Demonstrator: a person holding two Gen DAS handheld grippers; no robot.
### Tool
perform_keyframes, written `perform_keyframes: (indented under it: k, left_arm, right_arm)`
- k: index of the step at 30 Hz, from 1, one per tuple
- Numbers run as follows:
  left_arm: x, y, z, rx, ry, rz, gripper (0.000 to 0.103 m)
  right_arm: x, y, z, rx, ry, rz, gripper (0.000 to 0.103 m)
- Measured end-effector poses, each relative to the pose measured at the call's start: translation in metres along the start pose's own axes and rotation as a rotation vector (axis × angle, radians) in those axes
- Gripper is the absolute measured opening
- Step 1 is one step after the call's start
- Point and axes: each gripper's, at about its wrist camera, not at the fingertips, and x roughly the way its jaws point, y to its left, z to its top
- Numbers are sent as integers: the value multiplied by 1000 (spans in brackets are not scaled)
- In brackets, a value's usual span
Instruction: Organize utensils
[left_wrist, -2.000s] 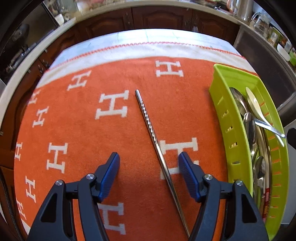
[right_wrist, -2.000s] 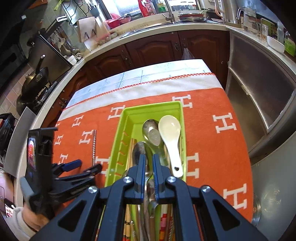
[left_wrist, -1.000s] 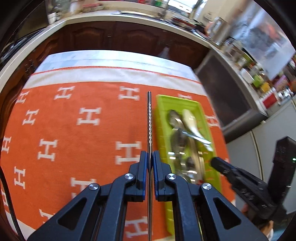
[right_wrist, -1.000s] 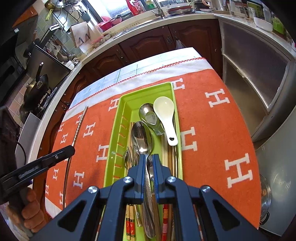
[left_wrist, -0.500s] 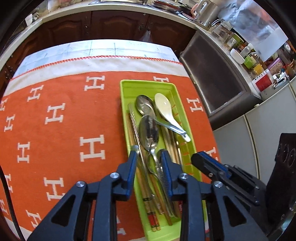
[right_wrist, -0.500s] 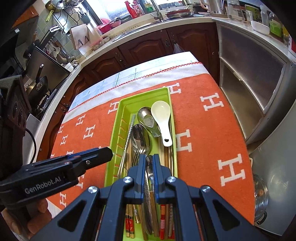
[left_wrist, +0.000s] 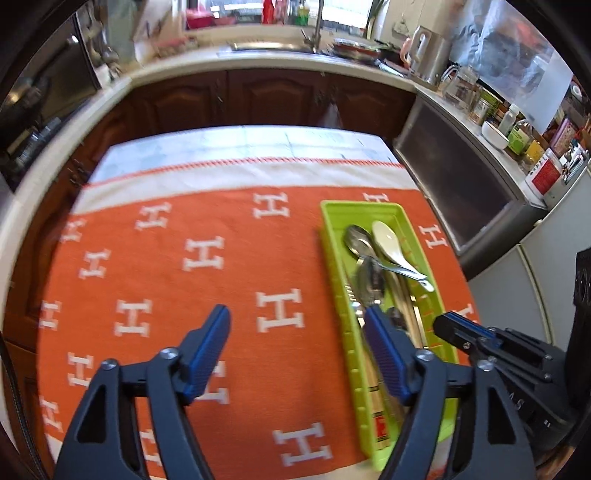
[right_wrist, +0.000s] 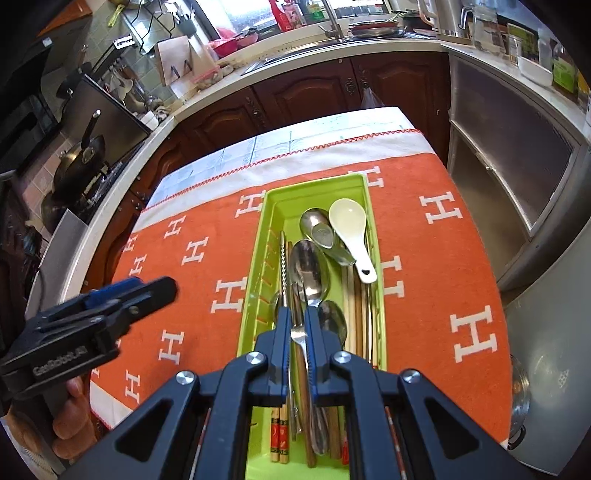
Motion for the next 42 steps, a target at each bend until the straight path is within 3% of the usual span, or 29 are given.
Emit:
perform_keyframes:
  k: [8, 11, 28, 34, 42]
  left_arm:
    - [-36, 14, -19, 51, -64, 113, 94]
    - [-53, 19, -27, 48, -96, 147, 102]
    - [-139, 50, -47, -48, -185, 232, 102]
    - [-147, 46, -56, -74, -198, 291, 102]
    - [-145, 50, -57, -103, -188, 308, 102]
  right_arm:
    - [-13, 22, -11, -25, 12, -46, 9]
    - [-23, 35, -17, -43, -7, -71, 20]
    - [-101, 104, -30, -122, -162, -46, 22]
    - [-110, 118, -37, -153, -201, -72, 22]
    - [-109, 128, -44, -179, -198, -68, 22]
